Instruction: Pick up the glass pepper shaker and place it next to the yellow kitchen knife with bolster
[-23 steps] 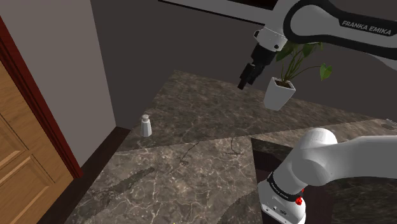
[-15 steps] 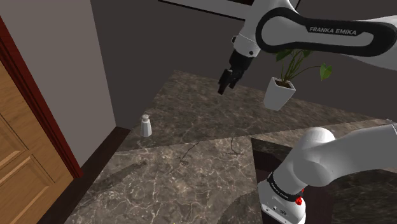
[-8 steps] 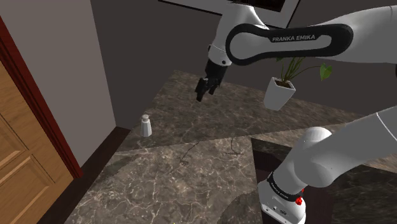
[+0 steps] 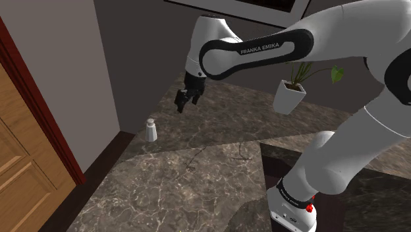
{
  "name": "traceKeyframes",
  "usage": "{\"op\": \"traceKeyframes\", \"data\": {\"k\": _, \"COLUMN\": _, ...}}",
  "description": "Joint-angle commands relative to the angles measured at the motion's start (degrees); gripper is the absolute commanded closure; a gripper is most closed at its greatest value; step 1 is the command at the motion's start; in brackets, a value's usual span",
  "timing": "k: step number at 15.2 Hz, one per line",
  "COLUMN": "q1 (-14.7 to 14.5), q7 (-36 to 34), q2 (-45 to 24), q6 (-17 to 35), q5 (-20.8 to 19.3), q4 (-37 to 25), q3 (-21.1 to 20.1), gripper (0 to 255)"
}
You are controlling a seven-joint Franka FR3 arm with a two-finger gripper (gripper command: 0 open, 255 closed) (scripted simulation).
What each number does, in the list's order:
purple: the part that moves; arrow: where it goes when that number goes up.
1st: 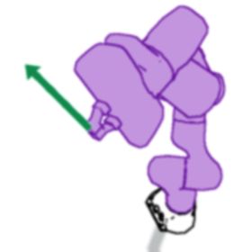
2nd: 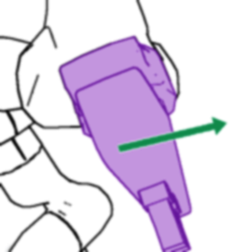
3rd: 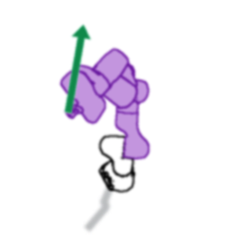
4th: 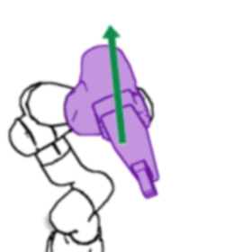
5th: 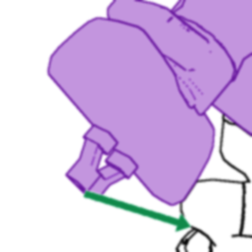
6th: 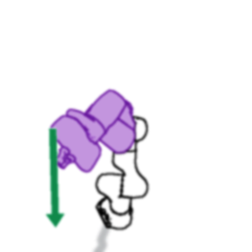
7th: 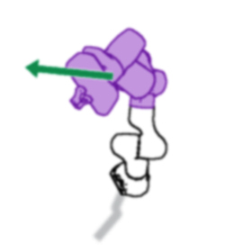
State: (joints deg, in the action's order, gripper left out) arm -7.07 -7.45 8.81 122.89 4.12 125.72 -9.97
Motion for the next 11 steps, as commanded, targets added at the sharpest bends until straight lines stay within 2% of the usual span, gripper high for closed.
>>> {"op": "traceKeyframes", "data": {"k": 1, "q1": -0.48, "q7": -1.23, "q2": -3.90, "q6": 1.15, "q5": -0.80, "q4": -2.67, "q3": -0.93, "gripper": 0}}
{"op": "traceKeyframes", "data": {"k": 11, "q1": -4.94, "q7": -8.41, "q2": -25.13, "q6": 3.51, "q5": -7.42, "q4": -20.54, "q3": -3.71, "gripper": 0}}
